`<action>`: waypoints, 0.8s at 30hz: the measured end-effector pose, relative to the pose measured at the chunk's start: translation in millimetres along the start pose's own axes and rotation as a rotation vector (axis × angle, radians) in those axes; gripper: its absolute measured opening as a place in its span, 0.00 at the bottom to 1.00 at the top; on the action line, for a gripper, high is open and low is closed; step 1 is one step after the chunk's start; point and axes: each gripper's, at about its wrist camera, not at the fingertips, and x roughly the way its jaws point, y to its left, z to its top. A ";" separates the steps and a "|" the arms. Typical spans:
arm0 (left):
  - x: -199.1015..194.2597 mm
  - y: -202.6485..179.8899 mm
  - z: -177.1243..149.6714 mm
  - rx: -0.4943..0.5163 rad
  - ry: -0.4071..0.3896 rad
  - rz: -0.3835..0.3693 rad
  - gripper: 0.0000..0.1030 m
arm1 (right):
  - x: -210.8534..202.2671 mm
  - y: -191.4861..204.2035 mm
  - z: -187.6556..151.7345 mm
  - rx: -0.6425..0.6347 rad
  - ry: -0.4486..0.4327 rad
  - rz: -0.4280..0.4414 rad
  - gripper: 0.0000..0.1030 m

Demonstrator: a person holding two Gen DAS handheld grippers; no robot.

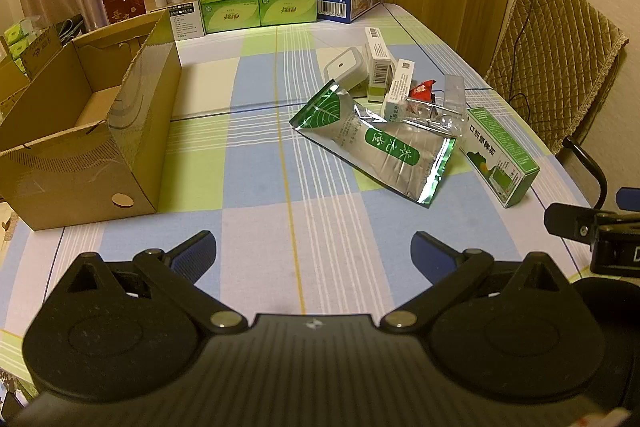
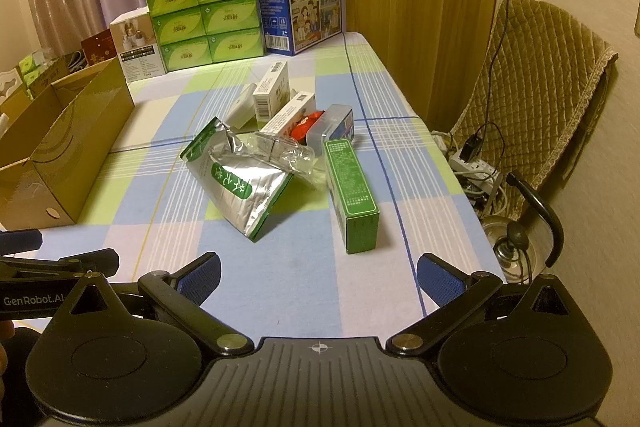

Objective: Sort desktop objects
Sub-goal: 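Move both tools toward the foil bag and green box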

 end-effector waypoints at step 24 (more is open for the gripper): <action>-0.5 2.0 0.3 -0.003 0.006 0.012 0.99 | 4.4 -2.7 -0.8 0.010 0.008 0.011 0.98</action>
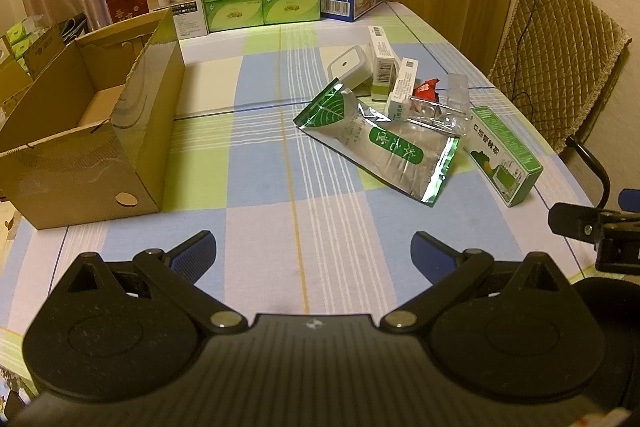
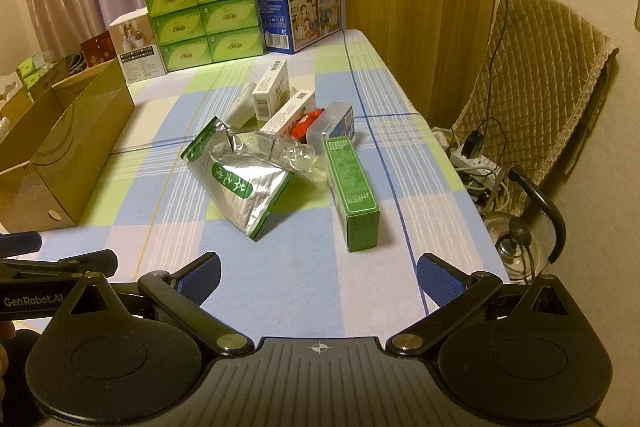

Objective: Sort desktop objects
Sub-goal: 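Move both tools toward the foil bag and green box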

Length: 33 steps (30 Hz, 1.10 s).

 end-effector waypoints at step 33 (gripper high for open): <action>16.5 -16.4 13.6 0.087 0.047 -0.039 0.99 | 10.7 -34.1 7.0 0.053 0.074 -0.014 0.98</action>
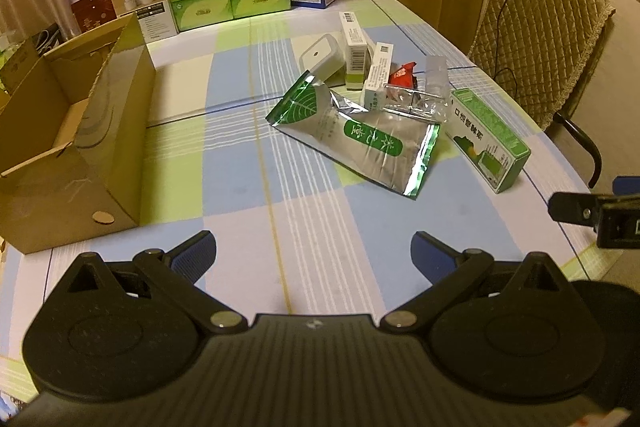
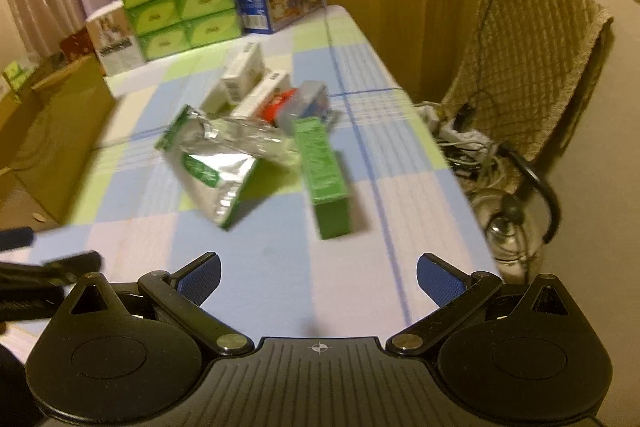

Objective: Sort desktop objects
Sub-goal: 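Move both tools toward the foil bag and green box, then grasp the foil tea bag with the left tool while the right tool grasps the green box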

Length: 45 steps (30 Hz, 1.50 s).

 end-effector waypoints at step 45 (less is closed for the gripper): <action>115.8 2.7 47.0 -0.062 0.111 -0.077 0.99 | 97.9 -33.0 35.8 -0.104 -0.022 0.071 0.83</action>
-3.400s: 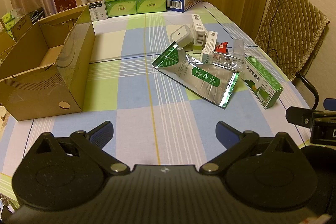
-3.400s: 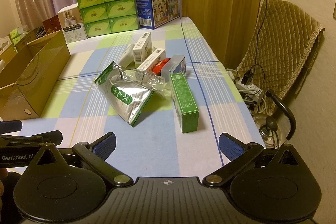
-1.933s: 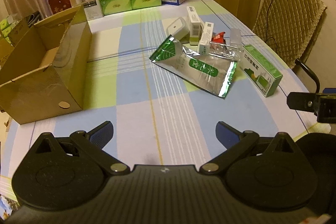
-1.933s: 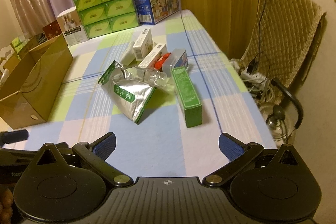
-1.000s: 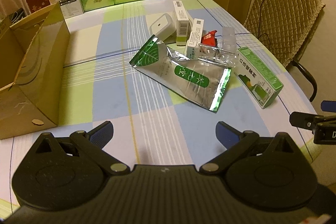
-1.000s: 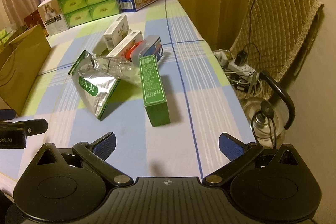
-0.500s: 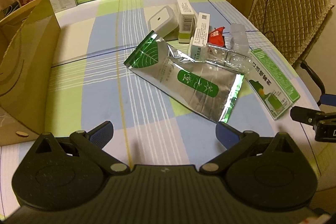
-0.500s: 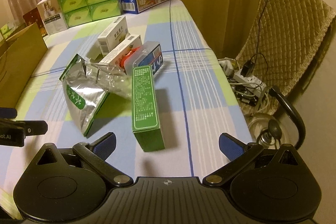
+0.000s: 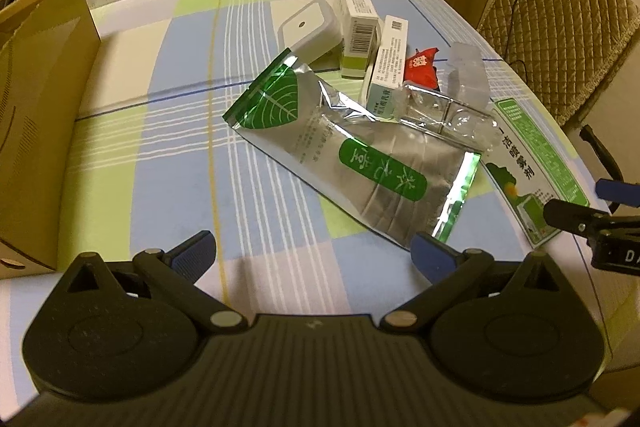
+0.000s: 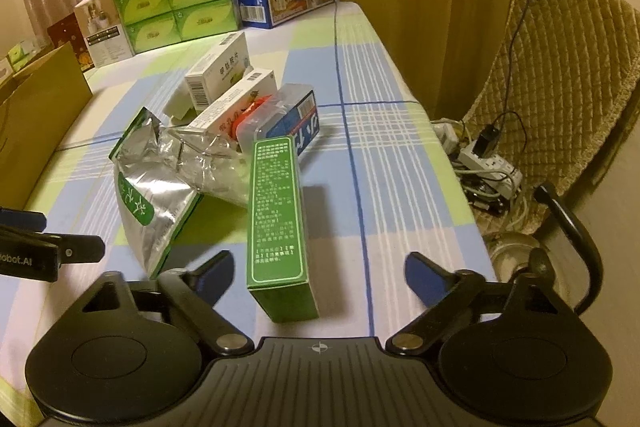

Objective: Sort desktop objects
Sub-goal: 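Grasp the foil tea bag with the left tool while the right tool grasps the green box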

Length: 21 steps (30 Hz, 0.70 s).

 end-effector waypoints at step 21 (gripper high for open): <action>12.5 2.8 11.3 -0.021 -0.009 -0.001 0.99 | 24.4 31.9 15.8 -0.143 0.041 0.103 0.27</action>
